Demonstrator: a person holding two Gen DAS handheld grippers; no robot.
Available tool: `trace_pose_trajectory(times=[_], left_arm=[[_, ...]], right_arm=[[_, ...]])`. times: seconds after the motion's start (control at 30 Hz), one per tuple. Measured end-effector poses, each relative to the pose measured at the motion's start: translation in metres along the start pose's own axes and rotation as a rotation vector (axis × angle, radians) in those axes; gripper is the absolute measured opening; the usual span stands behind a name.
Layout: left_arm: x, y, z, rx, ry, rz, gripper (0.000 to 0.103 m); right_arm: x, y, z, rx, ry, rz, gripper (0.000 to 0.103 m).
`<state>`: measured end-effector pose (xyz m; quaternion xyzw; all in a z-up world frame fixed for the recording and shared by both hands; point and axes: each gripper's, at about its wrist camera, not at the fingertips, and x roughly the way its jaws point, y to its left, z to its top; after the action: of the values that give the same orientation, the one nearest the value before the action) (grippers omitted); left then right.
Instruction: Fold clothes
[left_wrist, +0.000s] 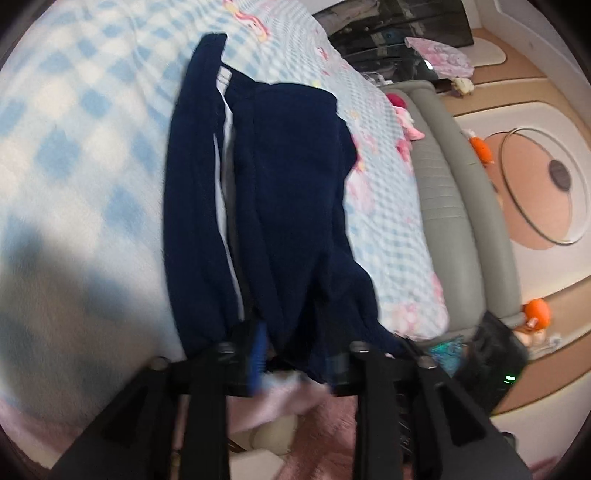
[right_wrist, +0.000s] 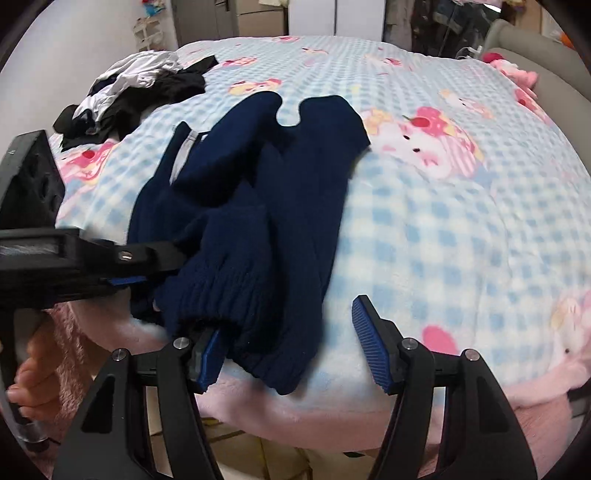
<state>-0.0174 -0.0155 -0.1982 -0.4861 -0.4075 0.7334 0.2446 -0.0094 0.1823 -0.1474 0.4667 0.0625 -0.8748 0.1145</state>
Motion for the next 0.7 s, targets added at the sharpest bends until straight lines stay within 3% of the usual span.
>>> trace_pose_trajectory(times=[0.3, 0.37, 0.5, 0.7], left_arm=[[0.005, -0.004, -0.006, -0.053, 0.013, -0.079, 0.044], [0.009, -0.005, -0.006, -0.069, 0.033, -0.117, 0.045], [0.015, -0.004, -0.008, -0.087, 0.086, -0.1, 0.046], [0.018, -0.009, -0.007, -0.103, 0.032, -0.103, 0.047]], right_arm=[[-0.014, -0.004, 0.0, 0.066, -0.069, 0.045, 0.064], [-0.015, -0.006, 0.0, 0.071, -0.075, 0.037, 0.064], [-0.016, -0.013, 0.004, 0.105, -0.102, -0.031, 0.06], [-0.01, -0.003, 0.005, 0.074, -0.05, 0.066, 0.058]])
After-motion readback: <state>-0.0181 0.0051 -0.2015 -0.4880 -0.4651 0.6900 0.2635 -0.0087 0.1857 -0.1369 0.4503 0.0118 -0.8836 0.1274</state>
